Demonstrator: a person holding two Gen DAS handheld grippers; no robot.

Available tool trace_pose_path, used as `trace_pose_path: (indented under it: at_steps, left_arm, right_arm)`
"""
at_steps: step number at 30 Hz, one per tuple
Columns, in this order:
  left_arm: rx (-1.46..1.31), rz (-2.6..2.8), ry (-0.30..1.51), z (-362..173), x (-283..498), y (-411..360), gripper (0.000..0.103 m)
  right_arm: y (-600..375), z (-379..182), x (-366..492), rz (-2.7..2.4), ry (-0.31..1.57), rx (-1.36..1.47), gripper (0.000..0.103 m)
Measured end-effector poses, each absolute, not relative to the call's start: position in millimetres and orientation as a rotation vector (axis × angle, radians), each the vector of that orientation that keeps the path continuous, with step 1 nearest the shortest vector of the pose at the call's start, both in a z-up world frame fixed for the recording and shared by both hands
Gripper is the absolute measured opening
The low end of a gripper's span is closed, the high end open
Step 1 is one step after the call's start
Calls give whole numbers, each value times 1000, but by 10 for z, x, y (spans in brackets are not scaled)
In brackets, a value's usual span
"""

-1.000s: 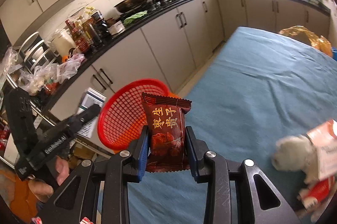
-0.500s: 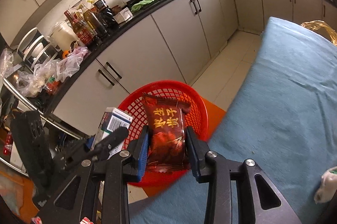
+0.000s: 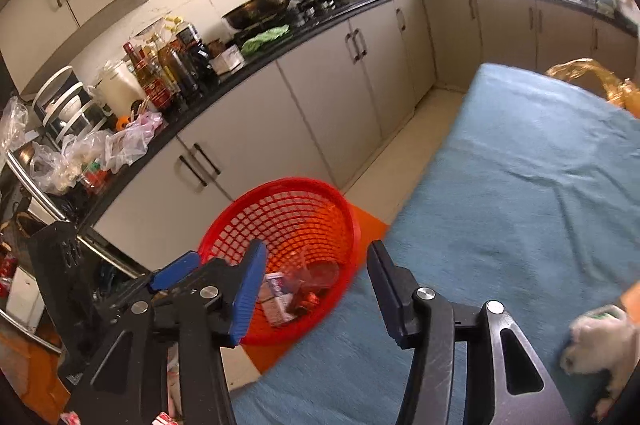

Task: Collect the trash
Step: 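Carry the medicine box and red wrapper to the red basket and release both, then move both open grippers back over the trash pile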

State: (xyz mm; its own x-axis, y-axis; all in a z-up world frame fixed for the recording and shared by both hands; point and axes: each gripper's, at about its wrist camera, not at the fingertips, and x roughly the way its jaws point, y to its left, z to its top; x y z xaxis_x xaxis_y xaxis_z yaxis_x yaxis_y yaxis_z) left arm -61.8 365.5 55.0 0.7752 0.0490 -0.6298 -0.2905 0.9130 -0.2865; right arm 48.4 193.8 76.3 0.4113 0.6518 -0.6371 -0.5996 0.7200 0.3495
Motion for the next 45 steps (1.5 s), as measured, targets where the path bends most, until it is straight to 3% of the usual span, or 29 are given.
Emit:
trace_pose_path:
  at_steps: [21, 33, 45]
  left_arm:
    - [-245, -38, 751, 552, -543, 2194, 62]
    - [-94, -263, 821, 589, -340, 1040, 76]
    - [-31, -387, 930, 379, -54, 208, 82]
  right_arm:
    - [142, 612, 53, 635, 805, 222, 57]
    - [-1248, 894, 68, 377, 683, 335, 60]
    - [-2090, 403, 810, 177, 882, 470, 65]
